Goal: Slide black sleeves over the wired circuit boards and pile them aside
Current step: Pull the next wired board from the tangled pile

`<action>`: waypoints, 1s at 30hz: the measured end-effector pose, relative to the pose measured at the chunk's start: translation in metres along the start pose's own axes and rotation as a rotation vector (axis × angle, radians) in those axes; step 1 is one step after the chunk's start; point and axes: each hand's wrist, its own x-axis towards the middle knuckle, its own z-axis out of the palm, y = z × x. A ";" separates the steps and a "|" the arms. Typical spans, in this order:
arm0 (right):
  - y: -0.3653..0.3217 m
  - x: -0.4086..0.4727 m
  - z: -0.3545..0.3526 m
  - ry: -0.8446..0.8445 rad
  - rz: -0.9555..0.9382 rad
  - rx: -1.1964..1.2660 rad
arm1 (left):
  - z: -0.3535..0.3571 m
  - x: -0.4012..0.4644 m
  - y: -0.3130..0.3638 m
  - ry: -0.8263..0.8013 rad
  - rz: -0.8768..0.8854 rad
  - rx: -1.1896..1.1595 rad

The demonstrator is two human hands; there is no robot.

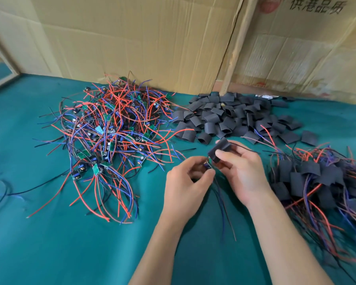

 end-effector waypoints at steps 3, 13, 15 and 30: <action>-0.002 -0.002 0.004 -0.077 -0.003 -0.050 | 0.002 0.001 -0.001 0.050 0.006 0.025; -0.018 0.000 -0.006 0.030 -0.103 -0.118 | 0.032 0.025 0.014 0.055 0.032 -0.044; -0.018 0.003 -0.011 0.074 -0.096 -0.096 | 0.038 0.026 0.011 0.065 0.031 -0.100; -0.014 0.003 -0.017 -0.047 -0.037 -0.110 | 0.044 0.034 0.004 0.095 0.024 -0.073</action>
